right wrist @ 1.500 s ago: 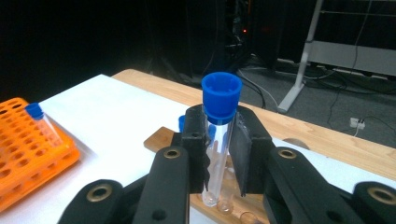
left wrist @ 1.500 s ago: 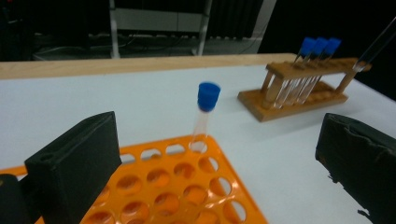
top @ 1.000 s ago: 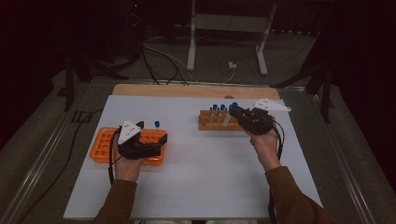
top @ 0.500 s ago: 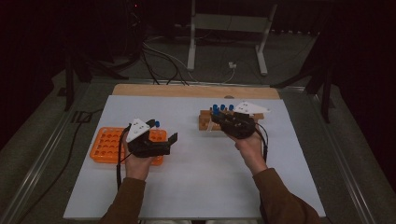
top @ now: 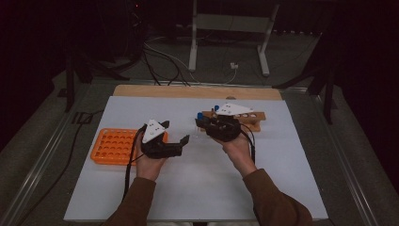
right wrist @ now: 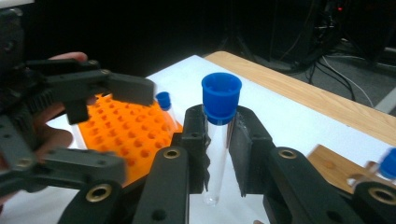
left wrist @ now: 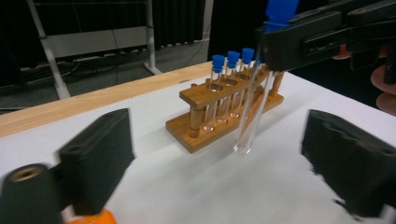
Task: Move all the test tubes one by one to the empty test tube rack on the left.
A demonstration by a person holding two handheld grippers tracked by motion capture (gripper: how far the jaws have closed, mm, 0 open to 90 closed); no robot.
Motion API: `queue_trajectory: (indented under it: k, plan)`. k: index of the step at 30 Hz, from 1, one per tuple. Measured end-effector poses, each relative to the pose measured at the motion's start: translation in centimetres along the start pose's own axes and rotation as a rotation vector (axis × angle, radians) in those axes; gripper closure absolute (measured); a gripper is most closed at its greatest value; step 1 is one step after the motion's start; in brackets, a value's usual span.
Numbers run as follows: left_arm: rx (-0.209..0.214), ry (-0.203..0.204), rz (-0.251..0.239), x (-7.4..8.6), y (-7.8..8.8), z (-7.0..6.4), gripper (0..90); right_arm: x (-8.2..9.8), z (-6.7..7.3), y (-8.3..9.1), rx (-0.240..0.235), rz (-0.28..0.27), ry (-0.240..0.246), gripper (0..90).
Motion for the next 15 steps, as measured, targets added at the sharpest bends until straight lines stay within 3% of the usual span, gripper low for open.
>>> queue_trajectory:
  k: [4,15]
  plan:
    - [-0.010,-0.020,0.007,-0.1,-0.5,-0.4,22.8,-0.1,0.7,-0.5,-0.017,0.005,0.000,76.5]
    - [0.004,-0.074,0.035,-0.1,-1.5,-1.4,58.0,-0.2,1.8,-1.4,-0.051,0.008,0.002,76.5]
Point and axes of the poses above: each handheld gripper's, and its own axes: y roughly backward along the jaws, x roughly out of its underside, z roughly to its left, the point moved 5 cm from there along -y, roughly forward along the jaws, and after that the axes turned 3 degrees about y, right-handed, at the moved point
